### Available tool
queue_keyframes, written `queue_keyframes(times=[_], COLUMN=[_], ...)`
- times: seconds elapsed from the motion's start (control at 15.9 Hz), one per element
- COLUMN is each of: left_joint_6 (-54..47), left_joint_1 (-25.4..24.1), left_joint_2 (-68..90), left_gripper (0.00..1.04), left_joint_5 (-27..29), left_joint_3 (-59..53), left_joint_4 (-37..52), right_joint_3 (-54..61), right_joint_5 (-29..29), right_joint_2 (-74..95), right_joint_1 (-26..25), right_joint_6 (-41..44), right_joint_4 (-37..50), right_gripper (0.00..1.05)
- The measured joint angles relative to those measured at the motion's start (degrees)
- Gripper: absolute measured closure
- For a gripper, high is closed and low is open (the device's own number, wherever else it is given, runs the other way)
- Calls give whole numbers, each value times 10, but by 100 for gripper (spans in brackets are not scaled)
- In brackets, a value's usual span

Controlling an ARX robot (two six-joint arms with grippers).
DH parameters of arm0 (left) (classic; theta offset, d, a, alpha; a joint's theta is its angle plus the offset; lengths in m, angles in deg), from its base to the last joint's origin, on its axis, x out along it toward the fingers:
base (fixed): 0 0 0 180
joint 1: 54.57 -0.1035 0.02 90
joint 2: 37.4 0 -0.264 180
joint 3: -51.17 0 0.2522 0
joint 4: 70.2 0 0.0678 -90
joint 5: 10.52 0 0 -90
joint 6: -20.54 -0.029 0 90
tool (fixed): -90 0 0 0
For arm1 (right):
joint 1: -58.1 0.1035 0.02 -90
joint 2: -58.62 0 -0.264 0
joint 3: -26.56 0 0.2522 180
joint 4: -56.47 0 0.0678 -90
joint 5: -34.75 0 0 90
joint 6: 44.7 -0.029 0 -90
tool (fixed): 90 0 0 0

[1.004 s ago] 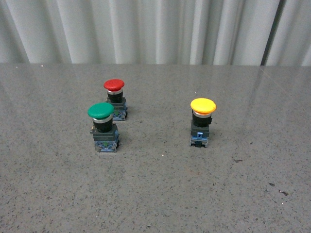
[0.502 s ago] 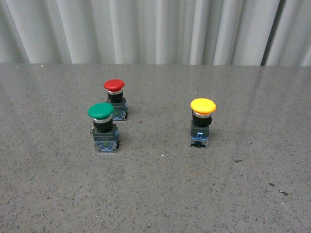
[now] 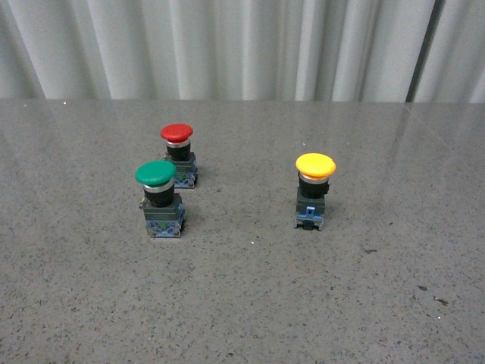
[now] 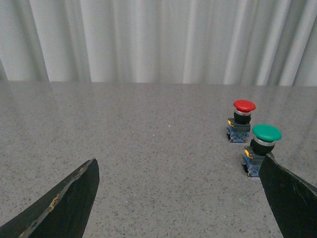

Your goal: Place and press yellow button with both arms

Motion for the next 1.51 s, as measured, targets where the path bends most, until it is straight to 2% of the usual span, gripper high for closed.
queue_keyframes(times=[0.13,0.31,0.69,0.88,1.07,1.19,1.25,1.51], left_joint_6=[0,0,0,0,0,0,0,0], left_joint_1=[0,0,0,0,0,0,0,0], left_joint_2=[0,0,0,0,0,0,0,0], left_gripper=[7,7,7,7,7,7,7,7], left_joint_5=[0,0,0,0,0,0,0,0], left_joint_3=[0,0,0,0,0,0,0,0], left_joint_4=[0,0,0,0,0,0,0,0], right_joint_3=[-82,-180,-261,-263,-263,-256,-253,-250], right_joint_5=[-3,-8,-42,-62,-62,-61,-57,-55], right_joint_2=[142,329,461,486,485,485,485,512], right_joint_1=[46,89,163,165,154,158,167,197], right_joint_6=[11,20,43,62,64,64,63,61], right_joint_4=[48,38,-21,-43,-57,-61,-61,-61], right_gripper=[7,7,7,42,71,97,103,103])
